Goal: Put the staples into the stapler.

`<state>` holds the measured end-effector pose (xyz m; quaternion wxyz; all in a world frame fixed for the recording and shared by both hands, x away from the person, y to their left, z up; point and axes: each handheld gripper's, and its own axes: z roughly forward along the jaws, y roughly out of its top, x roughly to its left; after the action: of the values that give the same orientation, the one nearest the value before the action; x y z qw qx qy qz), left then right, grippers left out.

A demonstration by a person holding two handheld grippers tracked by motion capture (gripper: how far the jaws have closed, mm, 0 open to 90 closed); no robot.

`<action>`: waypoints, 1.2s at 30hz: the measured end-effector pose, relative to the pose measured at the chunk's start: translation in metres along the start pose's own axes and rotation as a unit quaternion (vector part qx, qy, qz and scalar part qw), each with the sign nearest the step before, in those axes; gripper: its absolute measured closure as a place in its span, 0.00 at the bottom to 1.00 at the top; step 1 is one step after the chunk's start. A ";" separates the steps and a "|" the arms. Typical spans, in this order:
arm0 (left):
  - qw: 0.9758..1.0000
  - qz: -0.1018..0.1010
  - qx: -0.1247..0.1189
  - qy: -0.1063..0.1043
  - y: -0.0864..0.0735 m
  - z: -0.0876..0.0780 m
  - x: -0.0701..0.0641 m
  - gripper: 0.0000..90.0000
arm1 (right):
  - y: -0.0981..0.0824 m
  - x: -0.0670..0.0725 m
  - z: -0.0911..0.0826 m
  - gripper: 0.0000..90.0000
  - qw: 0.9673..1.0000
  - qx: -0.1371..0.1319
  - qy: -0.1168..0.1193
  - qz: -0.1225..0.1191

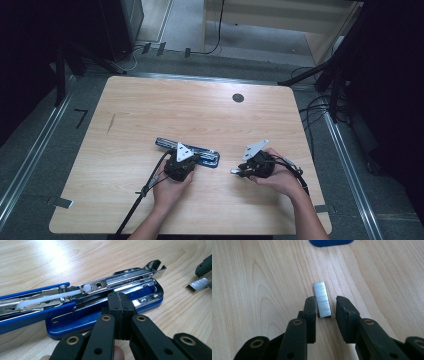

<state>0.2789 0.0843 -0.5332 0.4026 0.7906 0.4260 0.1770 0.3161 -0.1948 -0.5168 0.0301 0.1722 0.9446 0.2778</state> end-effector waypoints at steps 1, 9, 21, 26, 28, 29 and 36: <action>1.000 0.000 0.001 0.000 0.000 0.000 0.000 1.00 | 0.000 0.000 0.000 0.79 1.000 -0.001 0.001 -0.001; 1.000 0.000 0.000 0.000 0.000 0.000 0.000 1.00 | 0.005 0.000 0.002 0.79 1.000 0.020 0.004 -0.010; 1.000 0.000 0.000 0.000 0.000 0.000 0.000 1.00 | 0.007 0.001 0.002 0.81 0.999 0.030 0.003 -0.019; 1.000 0.001 0.000 0.000 0.000 0.000 0.000 1.00 | 0.008 0.001 0.002 0.81 0.999 0.038 0.002 -0.024; 1.000 0.001 0.000 0.001 0.000 0.000 0.000 1.00 | 0.009 0.002 0.002 0.82 0.999 0.043 0.000 -0.027; 1.000 0.001 0.000 0.001 0.000 0.000 0.000 1.00 | 0.010 0.002 0.002 0.83 0.999 0.044 0.001 -0.028; 1.000 0.002 0.000 0.001 0.000 0.000 0.000 1.00 | 0.011 0.002 0.003 0.88 0.999 0.047 0.007 -0.025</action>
<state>0.2786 0.0839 -0.5332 0.4019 0.7912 0.4248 0.1790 0.3180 -0.1843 -0.5131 0.0221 0.1475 0.9609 0.2332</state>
